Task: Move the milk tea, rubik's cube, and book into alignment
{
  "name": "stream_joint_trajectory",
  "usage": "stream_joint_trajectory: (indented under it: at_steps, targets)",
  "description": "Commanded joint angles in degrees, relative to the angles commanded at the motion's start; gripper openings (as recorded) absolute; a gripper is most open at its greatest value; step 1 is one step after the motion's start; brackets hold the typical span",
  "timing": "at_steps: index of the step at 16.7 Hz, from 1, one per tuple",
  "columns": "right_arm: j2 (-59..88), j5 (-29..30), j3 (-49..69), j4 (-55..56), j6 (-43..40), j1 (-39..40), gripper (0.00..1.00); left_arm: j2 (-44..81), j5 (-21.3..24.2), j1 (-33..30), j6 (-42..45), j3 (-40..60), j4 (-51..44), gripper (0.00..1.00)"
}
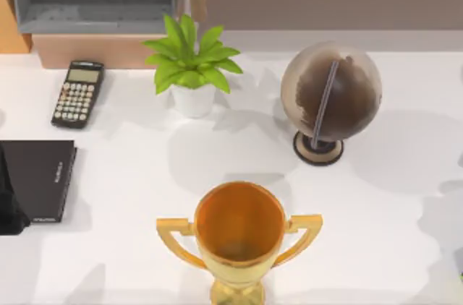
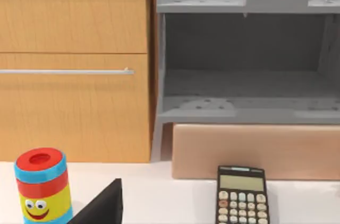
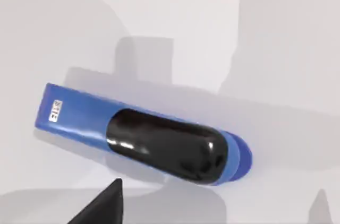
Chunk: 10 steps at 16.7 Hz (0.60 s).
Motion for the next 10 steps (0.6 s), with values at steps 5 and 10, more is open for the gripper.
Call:
stream_joint_trajectory:
  at_steps: [5,10]
  targets:
    - [-8.51,8.21,2.69,-27.41,-5.69,12.85,1.00,0.00,0.00,0.00,0.00,0.00,0.00,1.00]
    - [-14.48,16.01,4.69,-42.63,-9.71,25.71,1.00,0.00,0.00,0.00,0.00,0.00,0.00,1.00]
